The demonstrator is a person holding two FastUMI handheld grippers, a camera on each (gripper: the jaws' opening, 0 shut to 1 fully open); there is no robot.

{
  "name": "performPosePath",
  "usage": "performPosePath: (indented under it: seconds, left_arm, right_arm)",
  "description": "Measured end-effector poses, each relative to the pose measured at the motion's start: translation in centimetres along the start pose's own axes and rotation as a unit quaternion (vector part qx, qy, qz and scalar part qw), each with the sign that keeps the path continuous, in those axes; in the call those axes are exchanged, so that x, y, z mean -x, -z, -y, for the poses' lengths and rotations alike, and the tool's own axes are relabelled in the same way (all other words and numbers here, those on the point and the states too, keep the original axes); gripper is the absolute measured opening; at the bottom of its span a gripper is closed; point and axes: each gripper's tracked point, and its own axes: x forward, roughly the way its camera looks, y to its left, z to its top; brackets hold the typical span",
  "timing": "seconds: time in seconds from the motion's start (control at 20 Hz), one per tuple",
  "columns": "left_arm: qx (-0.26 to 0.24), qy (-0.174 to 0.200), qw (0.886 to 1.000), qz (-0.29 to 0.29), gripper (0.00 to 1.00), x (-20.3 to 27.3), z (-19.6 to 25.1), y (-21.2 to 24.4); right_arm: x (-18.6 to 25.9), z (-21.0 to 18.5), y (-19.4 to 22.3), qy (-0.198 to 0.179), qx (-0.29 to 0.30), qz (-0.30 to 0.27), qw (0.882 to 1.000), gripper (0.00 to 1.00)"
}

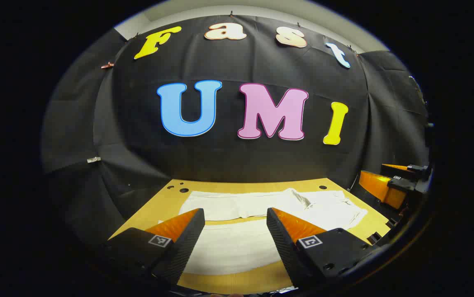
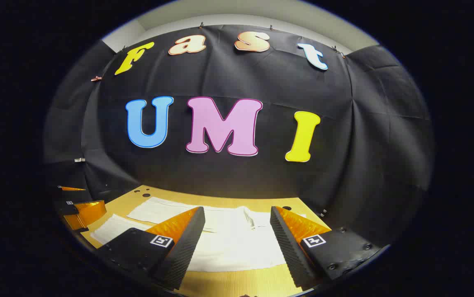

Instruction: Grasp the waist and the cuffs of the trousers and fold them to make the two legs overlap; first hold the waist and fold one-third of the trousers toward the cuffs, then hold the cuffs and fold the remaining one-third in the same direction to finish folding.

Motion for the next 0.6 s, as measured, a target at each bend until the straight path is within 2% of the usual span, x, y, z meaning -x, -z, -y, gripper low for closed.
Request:
performPosePath:
  seconds: [0.35,0.6]
  left_arm:
    - [-0.002,0.006,1.0,-0.012,0.96,-1.3,1.4,0.5]
    - [0.006,-0.003,1.0,-0.012,0.96,-2.5,1.2,0.6]
  right_arm:
    - [-1.2,0.9,1.0,-0.001,0.006,-0.017,1.0,0.97]
    - [-2.1,1.5,1.5,-0.002,0.001,-0.024,1.0,0.98]
